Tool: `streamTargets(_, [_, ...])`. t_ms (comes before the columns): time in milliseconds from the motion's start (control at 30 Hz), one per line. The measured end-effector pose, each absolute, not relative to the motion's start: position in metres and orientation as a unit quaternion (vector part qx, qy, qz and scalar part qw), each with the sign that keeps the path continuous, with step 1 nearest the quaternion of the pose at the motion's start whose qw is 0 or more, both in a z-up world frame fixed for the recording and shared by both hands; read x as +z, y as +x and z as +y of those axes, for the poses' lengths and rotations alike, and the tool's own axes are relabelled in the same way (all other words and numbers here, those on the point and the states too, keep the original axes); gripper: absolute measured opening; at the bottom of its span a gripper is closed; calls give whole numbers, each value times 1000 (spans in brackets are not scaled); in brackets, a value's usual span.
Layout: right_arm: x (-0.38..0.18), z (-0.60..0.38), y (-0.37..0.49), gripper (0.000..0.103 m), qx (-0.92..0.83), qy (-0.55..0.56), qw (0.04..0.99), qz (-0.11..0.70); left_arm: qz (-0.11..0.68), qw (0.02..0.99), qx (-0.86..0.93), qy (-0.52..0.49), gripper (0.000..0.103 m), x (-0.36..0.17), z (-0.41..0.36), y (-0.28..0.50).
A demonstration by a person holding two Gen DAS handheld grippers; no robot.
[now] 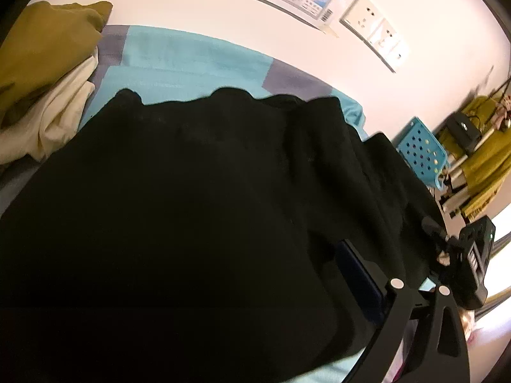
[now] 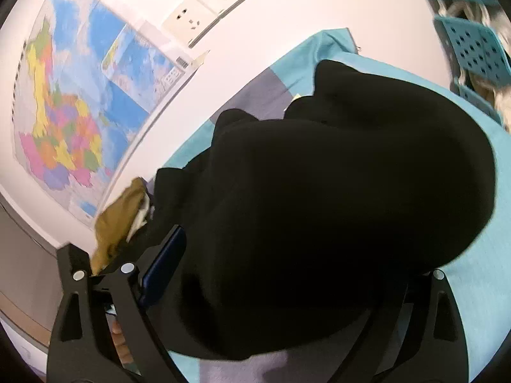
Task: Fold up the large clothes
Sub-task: 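Lift the black jacket bundle with both grippers clamping it from opposite sides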
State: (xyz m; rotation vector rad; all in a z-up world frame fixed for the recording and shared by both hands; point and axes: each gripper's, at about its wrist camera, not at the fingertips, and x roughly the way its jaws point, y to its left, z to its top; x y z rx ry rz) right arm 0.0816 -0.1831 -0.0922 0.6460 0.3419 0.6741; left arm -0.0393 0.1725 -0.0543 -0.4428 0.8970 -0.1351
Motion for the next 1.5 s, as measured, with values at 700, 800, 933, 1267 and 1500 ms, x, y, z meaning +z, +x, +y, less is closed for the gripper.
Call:
streamTargets(700, [-88, -184, 97, 72, 364, 318, 857, 178, 435, 865, -44, -246, 79, -52, 189, -33])
streamTargets(800, [-84, -177, 100, 73, 357, 307, 865, 174, 437, 868, -46, -231, 86, -52, 182, -27])
streamTargets(933, [-83, -173, 104, 49, 344, 305, 870, 175, 436, 873, -25, -218, 65, -53, 176, -21])
streamTargets(1267, [-79, -170, 109, 59, 362, 304, 862, 183, 434, 876, -25, -208, 62, -56, 174, -12])
streamTargets(1500, [-78, -174, 104, 47, 362, 304, 862, 184, 440, 880, -11, -178, 51, -53, 170, -11])
